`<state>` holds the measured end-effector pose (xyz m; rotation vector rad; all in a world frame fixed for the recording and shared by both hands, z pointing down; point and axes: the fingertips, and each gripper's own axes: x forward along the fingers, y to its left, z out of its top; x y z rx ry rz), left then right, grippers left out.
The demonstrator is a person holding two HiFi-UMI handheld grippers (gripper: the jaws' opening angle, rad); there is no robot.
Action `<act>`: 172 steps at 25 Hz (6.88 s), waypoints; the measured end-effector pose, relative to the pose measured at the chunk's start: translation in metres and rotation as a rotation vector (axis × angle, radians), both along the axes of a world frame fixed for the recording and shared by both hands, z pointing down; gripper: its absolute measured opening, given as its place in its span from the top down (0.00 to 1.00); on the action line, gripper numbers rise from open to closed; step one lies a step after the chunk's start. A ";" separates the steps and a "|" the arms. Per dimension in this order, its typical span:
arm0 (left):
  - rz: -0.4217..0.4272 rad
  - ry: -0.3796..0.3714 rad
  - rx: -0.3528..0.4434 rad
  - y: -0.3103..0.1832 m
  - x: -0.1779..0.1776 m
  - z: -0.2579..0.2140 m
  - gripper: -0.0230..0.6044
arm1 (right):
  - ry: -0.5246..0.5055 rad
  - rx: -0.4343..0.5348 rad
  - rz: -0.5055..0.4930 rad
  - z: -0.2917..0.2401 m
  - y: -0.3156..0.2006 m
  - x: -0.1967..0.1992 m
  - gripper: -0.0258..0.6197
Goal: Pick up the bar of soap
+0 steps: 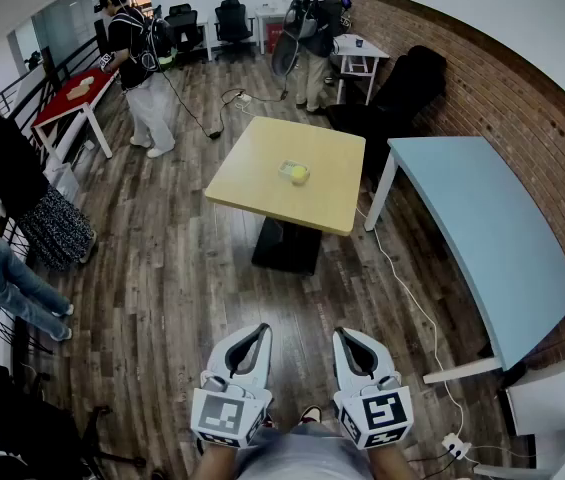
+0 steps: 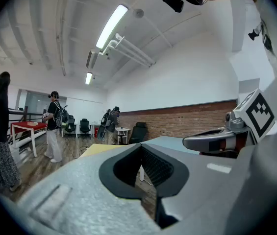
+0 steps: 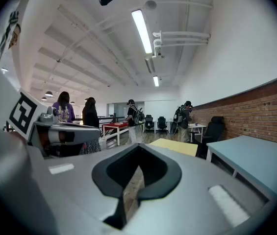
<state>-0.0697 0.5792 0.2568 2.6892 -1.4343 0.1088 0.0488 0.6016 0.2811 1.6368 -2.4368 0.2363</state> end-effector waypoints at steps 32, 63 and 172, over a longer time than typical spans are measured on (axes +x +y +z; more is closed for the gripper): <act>-0.009 -0.043 -0.010 -0.034 0.066 0.006 0.96 | -0.010 0.008 -0.076 0.010 -0.036 0.048 0.96; 0.138 -0.011 0.003 -0.262 0.002 0.028 0.96 | 0.047 -0.032 0.021 0.032 -0.254 -0.036 0.96; 0.023 0.331 -0.983 -0.637 0.116 0.371 0.79 | 0.215 -0.576 -0.158 0.320 -0.719 0.040 0.96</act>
